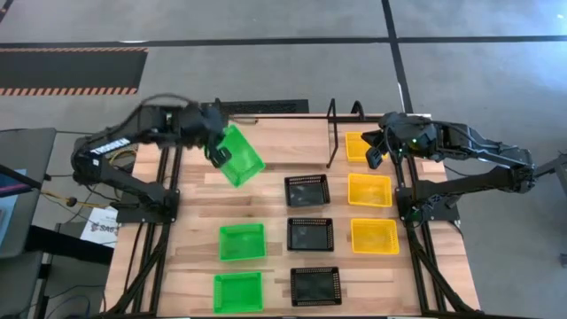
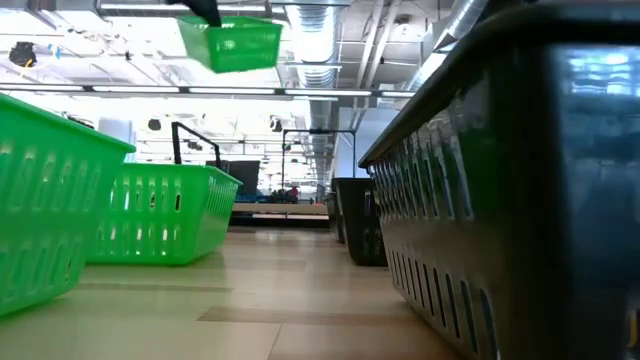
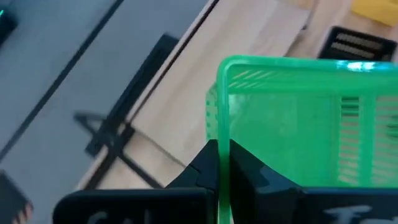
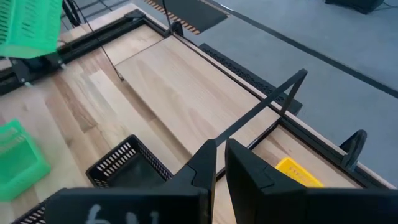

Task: Stack baskets on shelf by color
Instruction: Put the top green basket on the shelf

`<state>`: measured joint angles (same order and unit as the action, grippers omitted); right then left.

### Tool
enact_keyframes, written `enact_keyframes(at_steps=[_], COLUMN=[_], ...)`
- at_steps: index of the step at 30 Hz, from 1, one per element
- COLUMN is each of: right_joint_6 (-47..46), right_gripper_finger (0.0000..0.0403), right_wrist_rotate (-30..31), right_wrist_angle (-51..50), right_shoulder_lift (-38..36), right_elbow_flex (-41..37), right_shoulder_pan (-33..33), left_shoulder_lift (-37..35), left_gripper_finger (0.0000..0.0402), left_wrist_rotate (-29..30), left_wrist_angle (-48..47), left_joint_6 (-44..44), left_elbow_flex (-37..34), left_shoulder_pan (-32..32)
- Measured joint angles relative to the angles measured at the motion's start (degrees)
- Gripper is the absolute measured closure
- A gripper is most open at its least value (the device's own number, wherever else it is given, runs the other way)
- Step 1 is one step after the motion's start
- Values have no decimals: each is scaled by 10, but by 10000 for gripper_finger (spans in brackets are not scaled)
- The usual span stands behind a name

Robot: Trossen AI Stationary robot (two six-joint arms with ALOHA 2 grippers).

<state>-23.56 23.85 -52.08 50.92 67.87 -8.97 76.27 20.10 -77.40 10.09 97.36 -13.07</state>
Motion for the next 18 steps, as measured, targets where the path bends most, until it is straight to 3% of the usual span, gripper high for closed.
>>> enact_keyframes(at_steps=[10,18], right_joint_6=[-34,-49], right_gripper_finger=[344,344], right_wrist_rotate=[-27,-29], right_wrist_angle=[54,78], right_shoulder_lift=[6,22], right_elbow_flex=[0,0], right_shoulder_pan=[0,0], left_shoulder_lift=[143,272], left_gripper_finger=[401,401], left_wrist_rotate=[-187,-199], left_wrist_angle=[-27,-59], left_joint_6=[-287,-408], left_elbow_flex=[87,91], left_shoulder_pan=[-146,-212])
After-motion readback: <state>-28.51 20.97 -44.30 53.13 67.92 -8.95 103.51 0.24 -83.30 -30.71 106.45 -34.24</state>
